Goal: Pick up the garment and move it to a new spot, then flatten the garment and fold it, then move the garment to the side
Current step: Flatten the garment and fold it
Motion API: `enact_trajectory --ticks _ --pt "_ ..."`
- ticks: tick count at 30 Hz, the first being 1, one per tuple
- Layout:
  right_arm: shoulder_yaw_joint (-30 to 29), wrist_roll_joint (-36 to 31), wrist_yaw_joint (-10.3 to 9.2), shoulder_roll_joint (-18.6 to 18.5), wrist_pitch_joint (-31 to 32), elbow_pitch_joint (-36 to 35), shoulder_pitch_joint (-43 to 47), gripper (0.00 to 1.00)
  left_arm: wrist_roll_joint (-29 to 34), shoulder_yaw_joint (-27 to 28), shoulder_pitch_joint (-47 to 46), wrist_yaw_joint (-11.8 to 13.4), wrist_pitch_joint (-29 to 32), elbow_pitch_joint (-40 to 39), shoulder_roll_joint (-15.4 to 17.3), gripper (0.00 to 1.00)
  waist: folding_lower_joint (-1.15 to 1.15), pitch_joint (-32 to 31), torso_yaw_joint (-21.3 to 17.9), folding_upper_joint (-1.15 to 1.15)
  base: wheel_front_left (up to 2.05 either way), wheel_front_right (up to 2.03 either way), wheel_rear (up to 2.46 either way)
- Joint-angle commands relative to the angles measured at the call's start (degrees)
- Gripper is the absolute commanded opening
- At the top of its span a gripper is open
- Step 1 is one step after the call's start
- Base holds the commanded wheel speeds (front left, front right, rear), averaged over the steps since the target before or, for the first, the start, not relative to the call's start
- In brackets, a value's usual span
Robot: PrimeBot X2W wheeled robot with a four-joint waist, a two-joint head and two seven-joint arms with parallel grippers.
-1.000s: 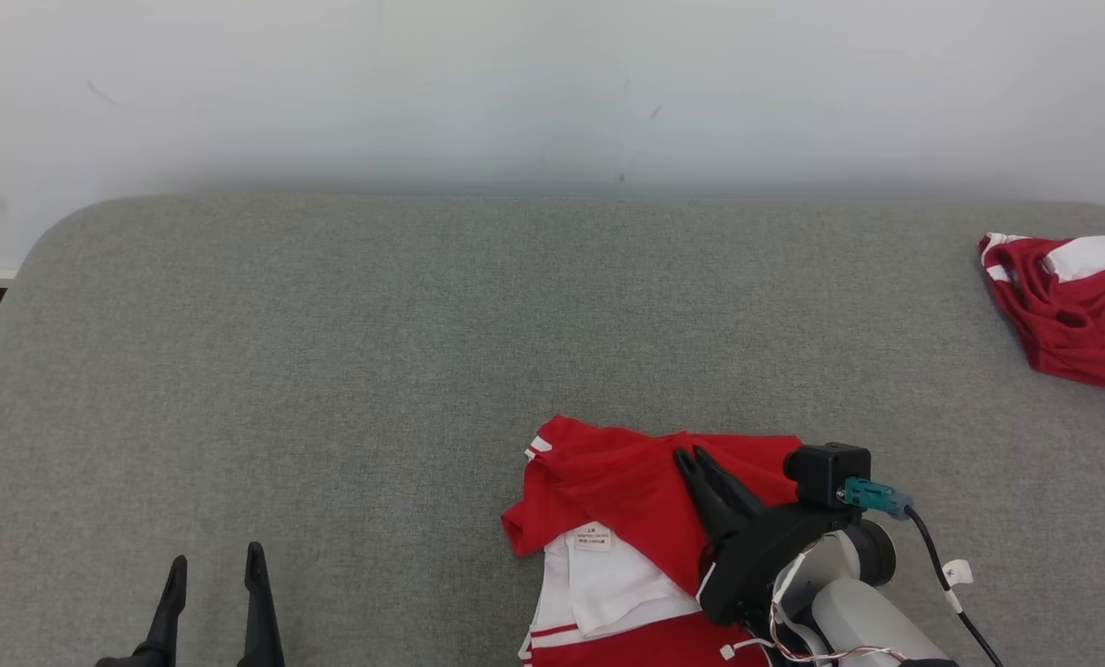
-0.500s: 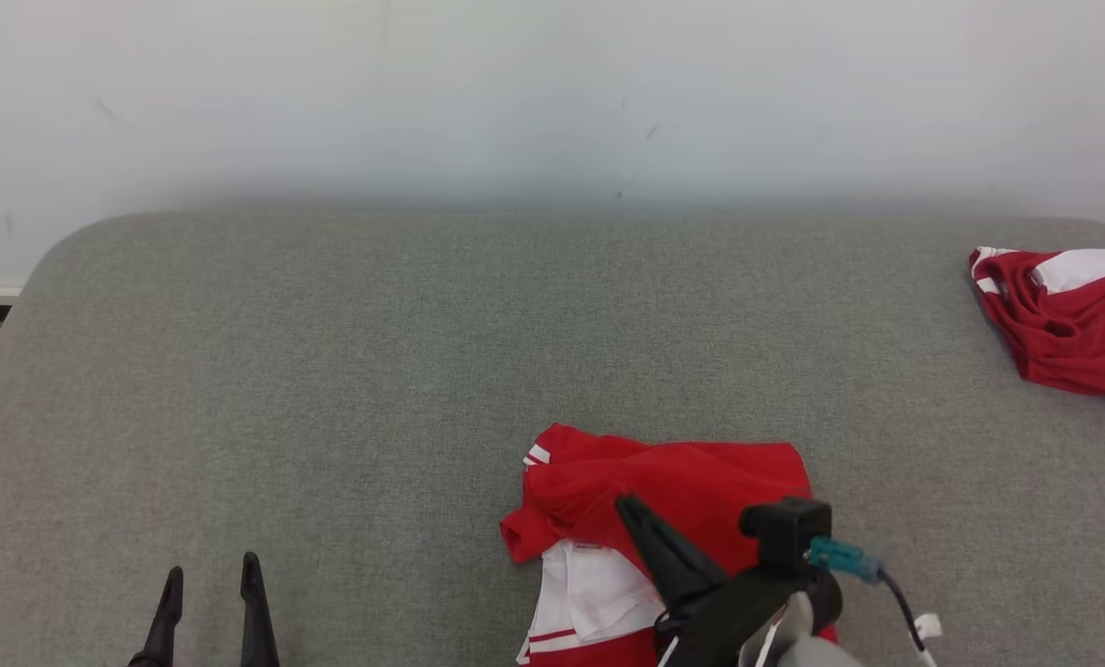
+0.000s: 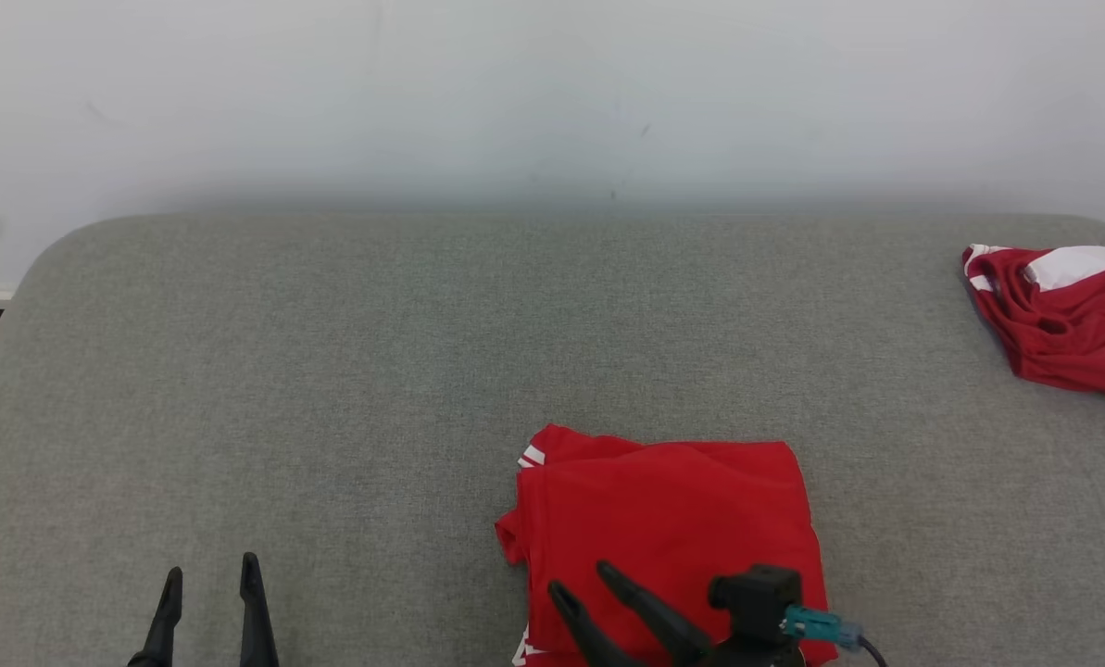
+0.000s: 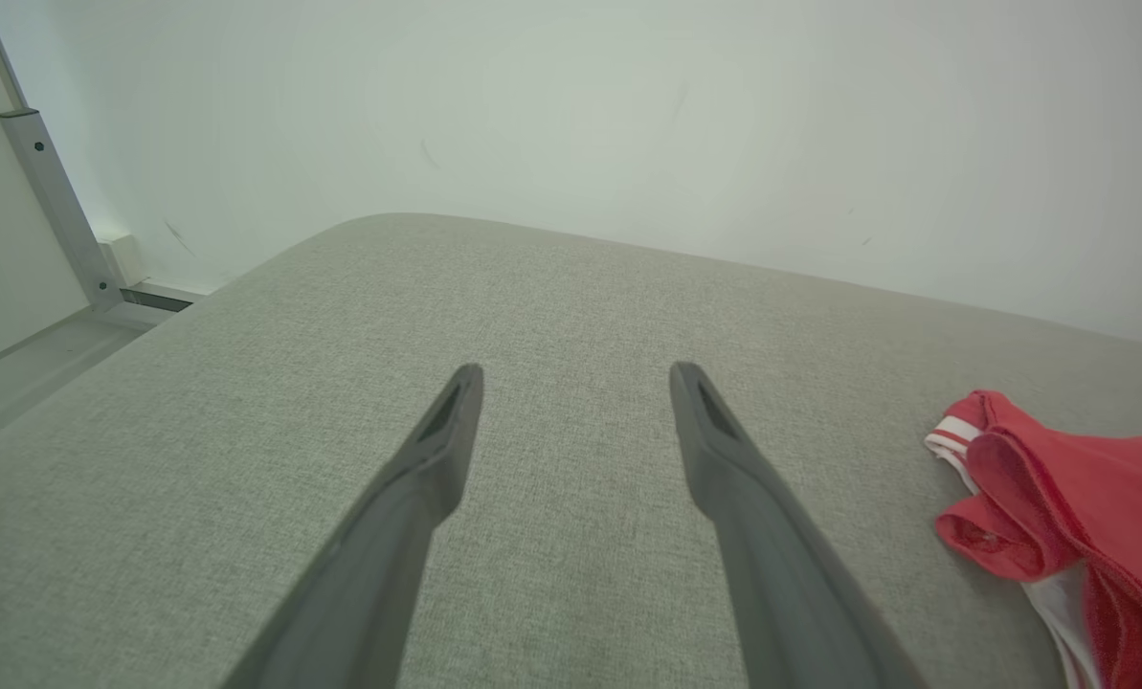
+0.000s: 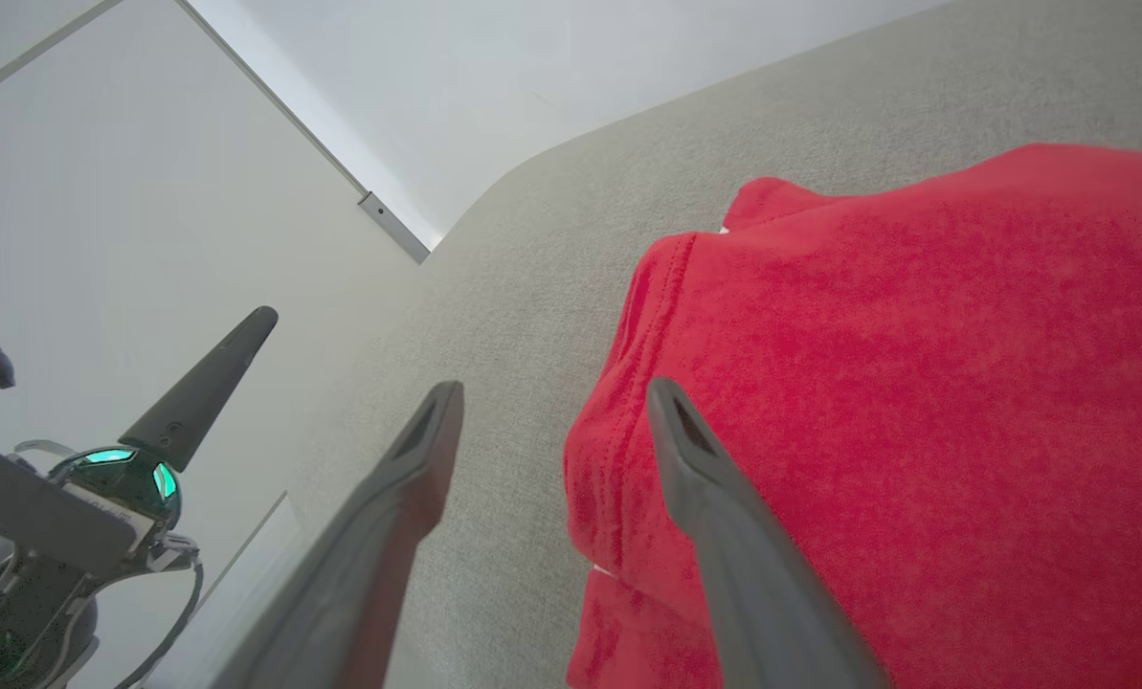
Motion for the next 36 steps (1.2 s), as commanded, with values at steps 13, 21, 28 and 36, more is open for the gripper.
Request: enact_trajectory --ticks 13,21,28,36 --pt "-13.95 -4.72 -0.16 -2.92 -8.18 -3.90 1.94 1.00 1.13 1.07 1.19 -0.01 -0.16 -1.24 -0.07 1.00 0.00 -0.96 -2.77 0.00 0.00 0.00 0.00" --pt "-22.84 -12.62 -0.16 -1.60 -9.26 -5.37 4.33 1.00 2.19 1.67 1.74 -0.21 -0.16 -2.75 -0.07 1.00 0.00 -1.55 -4.98 0.00 0.00 0.00 0.00" --pt "-29.04 -21.56 -0.16 0.06 -9.61 -7.96 7.79 1.00 4.46 1.55 2.46 -0.70 -0.16 -4.33 -0.07 1.00 0.00 -2.01 -6.92 0.00 0.00 0.00 0.00" --pt "-34.31 -27.43 -0.16 3.10 -9.60 -11.11 12.39 1.00 6.87 0.23 3.76 -2.34 -0.16 -6.22 0.21 1.00 0.00 -2.79 -8.00 0.00 0.00 0.00 0.00"
